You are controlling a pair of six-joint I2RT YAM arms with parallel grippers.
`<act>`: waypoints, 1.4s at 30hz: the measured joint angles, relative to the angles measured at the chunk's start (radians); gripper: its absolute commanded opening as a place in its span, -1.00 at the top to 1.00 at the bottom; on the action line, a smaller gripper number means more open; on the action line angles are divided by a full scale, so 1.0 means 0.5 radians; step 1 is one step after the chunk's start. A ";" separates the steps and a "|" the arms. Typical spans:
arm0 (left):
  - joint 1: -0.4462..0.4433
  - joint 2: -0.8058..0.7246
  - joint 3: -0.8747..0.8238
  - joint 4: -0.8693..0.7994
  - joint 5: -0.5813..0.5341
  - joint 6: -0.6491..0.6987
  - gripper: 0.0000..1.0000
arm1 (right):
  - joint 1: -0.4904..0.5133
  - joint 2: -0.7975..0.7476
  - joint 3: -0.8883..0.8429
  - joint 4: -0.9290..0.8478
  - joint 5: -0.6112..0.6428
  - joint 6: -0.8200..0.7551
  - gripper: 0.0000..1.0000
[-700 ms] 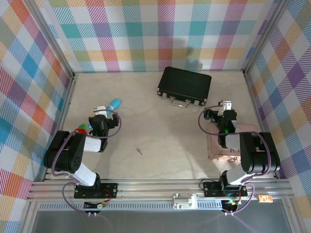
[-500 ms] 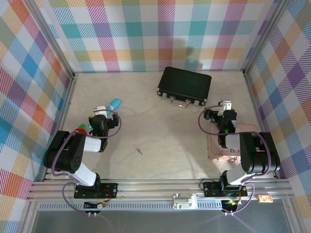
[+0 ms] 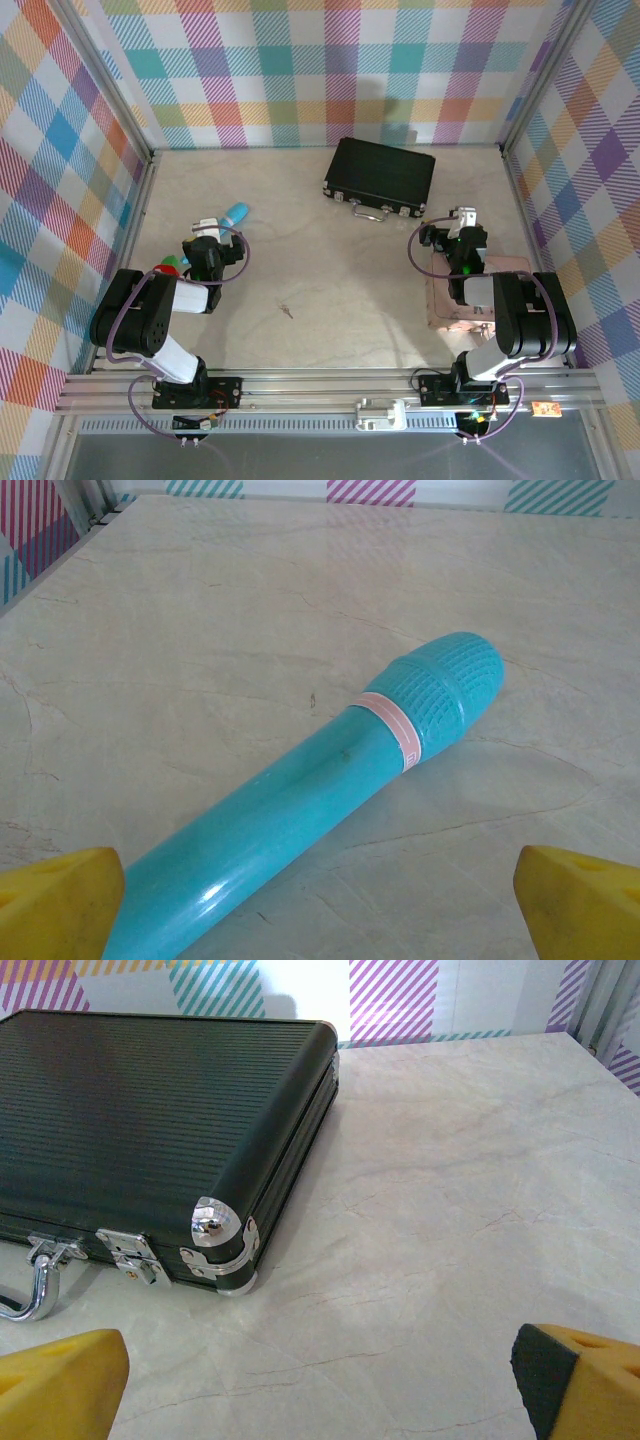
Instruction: Unlock the padlock with the key
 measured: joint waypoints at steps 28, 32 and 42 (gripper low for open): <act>-0.126 -0.510 0.701 -1.151 -0.030 -0.291 -0.99 | 0.013 -0.554 0.821 -1.657 0.188 0.360 -0.98; -0.178 -0.513 0.861 -1.405 0.205 -0.531 -0.99 | 0.013 -0.573 1.048 -2.216 0.273 0.583 -0.98; -0.647 -0.514 0.855 -1.663 0.441 -0.829 -0.99 | 0.146 -0.923 0.898 -3.211 0.274 0.939 -0.66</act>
